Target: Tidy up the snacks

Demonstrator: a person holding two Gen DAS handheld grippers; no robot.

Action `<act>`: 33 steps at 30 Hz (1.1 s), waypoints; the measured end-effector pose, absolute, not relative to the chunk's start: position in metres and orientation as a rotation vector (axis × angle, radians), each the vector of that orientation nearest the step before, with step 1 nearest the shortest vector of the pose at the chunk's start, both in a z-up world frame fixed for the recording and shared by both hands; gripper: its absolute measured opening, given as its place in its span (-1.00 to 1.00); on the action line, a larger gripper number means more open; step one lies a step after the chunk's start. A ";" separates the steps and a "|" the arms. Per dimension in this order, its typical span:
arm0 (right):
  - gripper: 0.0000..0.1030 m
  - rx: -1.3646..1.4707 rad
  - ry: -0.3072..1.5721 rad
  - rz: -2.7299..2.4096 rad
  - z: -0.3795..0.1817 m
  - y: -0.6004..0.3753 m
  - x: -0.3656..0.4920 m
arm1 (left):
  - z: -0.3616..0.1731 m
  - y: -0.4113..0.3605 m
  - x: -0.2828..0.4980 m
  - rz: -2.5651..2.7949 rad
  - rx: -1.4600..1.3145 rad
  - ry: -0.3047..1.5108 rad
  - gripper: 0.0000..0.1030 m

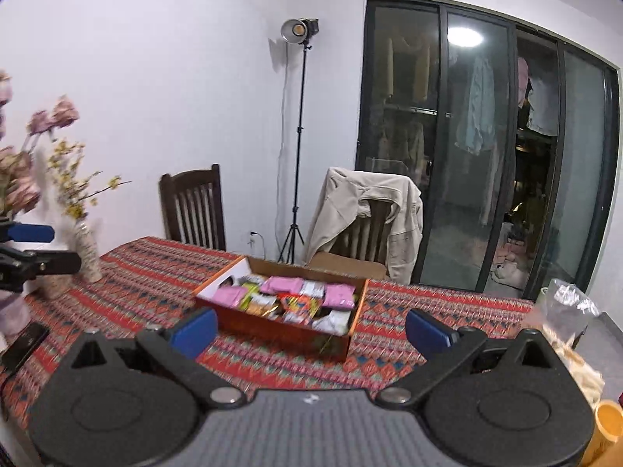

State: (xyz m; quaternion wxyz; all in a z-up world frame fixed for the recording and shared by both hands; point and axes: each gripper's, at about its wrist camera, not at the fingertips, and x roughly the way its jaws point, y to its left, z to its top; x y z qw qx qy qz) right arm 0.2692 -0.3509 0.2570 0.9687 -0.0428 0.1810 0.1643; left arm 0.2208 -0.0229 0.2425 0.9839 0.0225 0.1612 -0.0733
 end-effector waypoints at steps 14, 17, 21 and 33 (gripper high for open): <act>1.00 -0.084 0.327 0.347 0.155 -0.346 0.129 | 0.142 0.008 0.091 -0.111 0.040 0.282 1.00; 1.00 -0.053 0.321 0.338 0.132 -0.342 0.106 | 0.118 0.012 0.071 -0.108 -0.006 0.307 1.00; 1.00 -0.017 0.305 0.320 0.106 -0.333 0.079 | 0.092 0.010 0.048 -0.077 -0.022 0.283 1.00; 1.00 -0.038 0.200 0.241 0.034 -0.264 0.027 | 0.044 -0.004 0.004 -0.020 0.030 0.245 1.00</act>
